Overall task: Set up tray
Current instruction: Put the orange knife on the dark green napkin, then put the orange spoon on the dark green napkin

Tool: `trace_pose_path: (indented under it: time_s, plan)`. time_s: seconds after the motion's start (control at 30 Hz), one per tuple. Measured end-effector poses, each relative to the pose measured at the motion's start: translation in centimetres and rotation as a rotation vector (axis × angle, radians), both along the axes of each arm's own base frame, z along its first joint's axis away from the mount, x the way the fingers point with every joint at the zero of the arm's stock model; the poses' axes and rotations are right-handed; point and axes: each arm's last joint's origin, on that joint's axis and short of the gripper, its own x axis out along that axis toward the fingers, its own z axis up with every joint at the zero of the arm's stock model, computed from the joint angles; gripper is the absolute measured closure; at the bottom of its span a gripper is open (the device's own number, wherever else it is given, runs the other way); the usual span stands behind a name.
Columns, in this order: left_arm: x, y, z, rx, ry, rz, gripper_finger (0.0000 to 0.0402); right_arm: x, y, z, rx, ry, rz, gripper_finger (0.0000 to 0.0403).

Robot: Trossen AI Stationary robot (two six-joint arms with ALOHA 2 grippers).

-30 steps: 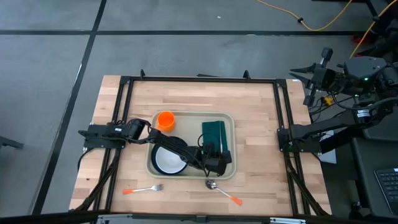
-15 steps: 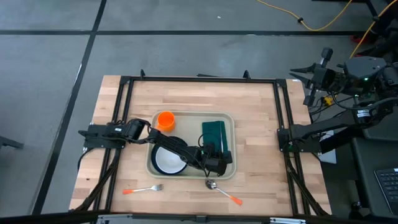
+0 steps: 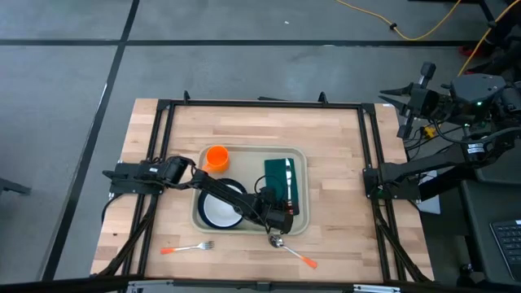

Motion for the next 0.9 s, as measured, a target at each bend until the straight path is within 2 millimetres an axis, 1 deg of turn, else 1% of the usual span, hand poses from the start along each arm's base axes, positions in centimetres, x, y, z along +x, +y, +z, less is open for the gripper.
trace_pose_path:
  time_s: [0.1,0.17,0.33,0.43,0.53,0.63,0.77,0.9]
  plan:
    - [-0.5,0.0,2.0,0.053,-0.016,-0.013,0.0348,0.0,0.0,-0.1,0.013,0.000,-0.002,0.0353]
    - [-0.9,0.3,3.9,0.106,-0.020,-0.035,0.0348,0.0,0.1,-0.2,0.030,0.009,0.026,0.0353]
    - [-2.8,1.4,9.8,0.291,-0.025,-0.113,0.0348,0.3,0.4,-0.4,0.154,-0.026,0.105,0.0353]
    - [-4.3,2.0,13.2,0.405,-0.013,-0.155,0.0348,1.2,0.7,-1.3,0.270,-0.015,0.172,0.0353]
    - [-5.9,2.6,16.1,0.488,-0.011,-0.171,0.0348,2.8,1.1,-3.5,0.405,0.070,0.261,0.0353]
    - [-7.0,3.0,17.6,0.541,0.022,-0.208,0.0352,4.5,1.5,-6.5,0.545,0.190,0.310,0.0353]
    - [-8.2,3.1,18.3,0.555,0.081,-0.271,0.0360,6.9,1.9,-10.9,0.732,0.288,0.300,0.0353]
    - [-8.8,2.6,18.1,0.552,0.134,-0.336,0.0364,8.9,3.0,-14.6,0.914,0.343,0.281,0.0353]
